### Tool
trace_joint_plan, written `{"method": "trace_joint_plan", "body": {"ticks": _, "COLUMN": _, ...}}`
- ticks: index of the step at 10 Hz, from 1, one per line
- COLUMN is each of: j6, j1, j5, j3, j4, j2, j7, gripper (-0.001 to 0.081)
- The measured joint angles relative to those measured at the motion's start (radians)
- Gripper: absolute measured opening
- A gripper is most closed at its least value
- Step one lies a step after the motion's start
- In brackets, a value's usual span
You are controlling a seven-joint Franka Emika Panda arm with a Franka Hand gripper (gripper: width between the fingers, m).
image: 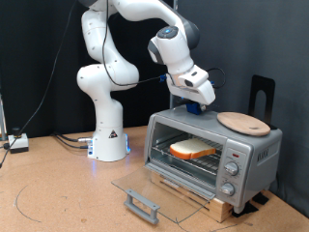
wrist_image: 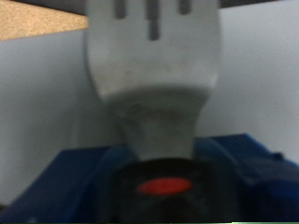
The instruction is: Make a piece of toast with the oven
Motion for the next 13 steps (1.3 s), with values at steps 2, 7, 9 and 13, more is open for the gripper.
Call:
{"method": "trace_joint_plan", "body": {"ticks": 2, "j6": 0.007, "j1": 0.0, "j5": 0.013, "j3": 0.002, "j4": 0.002, "j2": 0.0, "j7": -0.002, "gripper": 0.0664}}
{"method": "trace_joint_plan", "body": {"ticks": 7, "j6": -0.068, "j1": 0.0, "j5": 0.086, "j3": -0.101, "j4": 0.017, "j2": -0.103, "j7": -0.099, "gripper": 0.0804}}
{"method": "trace_joint_plan", "body": {"ticks": 9, "j6": -0.148, "j1": -0.007, "j5": 0.043, "j3": -0.155, "j4": 0.03, "j2": -0.165, "j7": -0.099, "gripper": 0.0804}}
{"method": "trace_joint_plan", "body": {"ticks": 13, "j6": -0.153, "j1": -0.034, "j5": 0.011, "j3": -0.176, "j4": 0.03, "j2": -0.182, "j7": -0.111, "gripper": 0.0804}}
